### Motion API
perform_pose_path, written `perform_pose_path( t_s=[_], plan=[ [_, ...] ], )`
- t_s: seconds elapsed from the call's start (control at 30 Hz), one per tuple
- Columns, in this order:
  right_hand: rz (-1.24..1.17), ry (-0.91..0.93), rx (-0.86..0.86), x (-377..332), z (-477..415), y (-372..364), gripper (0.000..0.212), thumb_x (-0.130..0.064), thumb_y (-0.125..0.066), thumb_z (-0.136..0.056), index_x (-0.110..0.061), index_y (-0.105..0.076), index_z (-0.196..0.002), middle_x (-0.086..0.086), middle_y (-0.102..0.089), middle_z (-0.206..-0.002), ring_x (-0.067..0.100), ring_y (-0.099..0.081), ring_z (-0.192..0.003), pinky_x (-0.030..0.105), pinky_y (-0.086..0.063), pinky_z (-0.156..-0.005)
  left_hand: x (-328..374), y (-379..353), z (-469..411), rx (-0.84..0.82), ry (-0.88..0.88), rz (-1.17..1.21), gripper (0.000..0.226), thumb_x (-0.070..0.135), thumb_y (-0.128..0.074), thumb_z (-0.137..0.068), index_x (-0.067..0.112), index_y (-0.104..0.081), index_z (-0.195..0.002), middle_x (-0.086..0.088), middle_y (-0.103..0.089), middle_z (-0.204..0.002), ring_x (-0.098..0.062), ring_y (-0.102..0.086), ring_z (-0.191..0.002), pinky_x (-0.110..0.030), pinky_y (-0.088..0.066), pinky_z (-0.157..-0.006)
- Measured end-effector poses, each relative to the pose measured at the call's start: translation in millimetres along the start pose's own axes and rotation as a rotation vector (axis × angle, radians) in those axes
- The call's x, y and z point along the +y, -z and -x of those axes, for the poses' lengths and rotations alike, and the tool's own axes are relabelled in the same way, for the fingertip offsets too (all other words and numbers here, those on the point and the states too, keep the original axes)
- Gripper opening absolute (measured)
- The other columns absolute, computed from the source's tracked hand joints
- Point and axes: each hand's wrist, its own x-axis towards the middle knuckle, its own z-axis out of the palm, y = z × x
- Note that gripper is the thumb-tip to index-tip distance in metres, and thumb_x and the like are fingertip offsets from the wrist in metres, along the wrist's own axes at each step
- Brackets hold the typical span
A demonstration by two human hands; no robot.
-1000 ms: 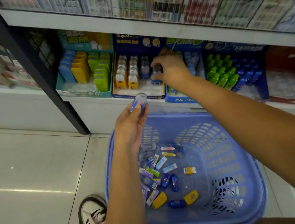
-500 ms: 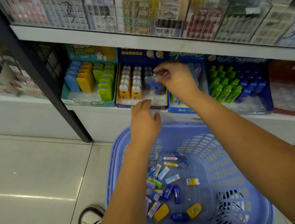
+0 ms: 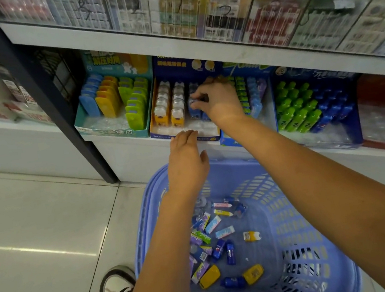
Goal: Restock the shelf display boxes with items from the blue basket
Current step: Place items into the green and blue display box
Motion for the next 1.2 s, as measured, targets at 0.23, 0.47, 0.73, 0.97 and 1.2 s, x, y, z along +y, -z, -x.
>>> perform_pose_path(
  t_s=[0.23, 0.47, 0.73, 0.97, 1.2],
  plan=[
    [0.147, 0.015, 0.011, -15.8, 2.1, 2.3, 0.021, -0.026, -0.058, -0.091, -0.019, -0.069, -0.106, 0.007, -0.066, -0.11, 0.027, -0.057, -0.106, 0.036, -0.034, -0.1, -2.2, 7.4, -0.6, -0.052, -0.036, -0.03, 0.054, 0.014, -0.055, -0.093, 0.003, -0.038, -0.142, -0.012, -0.039, -0.146, -0.027, -0.029, -0.137, -0.035, -0.026, -0.114],
    [0.367, 0.116, 0.027, -4.7, 6.4, 4.7, 0.022, -0.025, -0.052, -0.093, -0.01, -0.061, -0.106, 0.012, -0.065, -0.106, 0.032, -0.052, -0.105, 0.038, -0.026, -0.096, -2.7, 8.0, -2.0, -0.064, -0.026, -0.022, 0.053, 0.015, -0.054, -0.093, 0.005, -0.038, -0.143, -0.01, -0.037, -0.147, -0.025, -0.027, -0.138, -0.033, -0.026, -0.114],
    [0.513, 0.131, -0.121, -16.9, -8.2, 11.1, 0.012, -0.016, -0.057, -0.089, -0.011, -0.066, -0.096, 0.011, -0.065, -0.099, 0.031, -0.051, -0.102, 0.037, -0.028, -0.097, -5.2, 6.0, -5.1, -0.064, -0.044, -0.039, 0.052, 0.016, -0.053, -0.095, 0.006, -0.038, -0.143, -0.009, -0.037, -0.148, -0.024, -0.027, -0.139, -0.031, -0.027, -0.113],
    [-0.035, 0.103, -0.009, 8.5, 66.1, 8.5, 0.028, -0.03, -0.061, -0.089, -0.011, -0.062, -0.11, 0.01, -0.06, -0.11, 0.024, -0.057, -0.098, 0.037, -0.047, -0.086, -17.2, -13.3, 27.1, 0.213, -0.111, 0.211, 0.02, 0.021, -0.049, -0.097, 0.013, -0.066, -0.104, -0.002, -0.066, -0.096, -0.016, -0.058, -0.086, -0.026, -0.046, -0.071],
    [-0.035, -0.353, -0.617, 107.5, 186.1, -103.3, 0.04, -0.023, -0.056, -0.094, -0.011, -0.052, -0.132, 0.013, -0.052, -0.134, 0.028, -0.051, -0.121, 0.032, -0.041, -0.098, -74.1, -101.1, 77.0, -0.648, 0.278, -0.099, 0.027, 0.011, -0.044, -0.097, 0.008, -0.061, -0.118, -0.019, -0.064, -0.112, -0.034, -0.06, -0.103, -0.038, -0.045, -0.088]
  ],
)
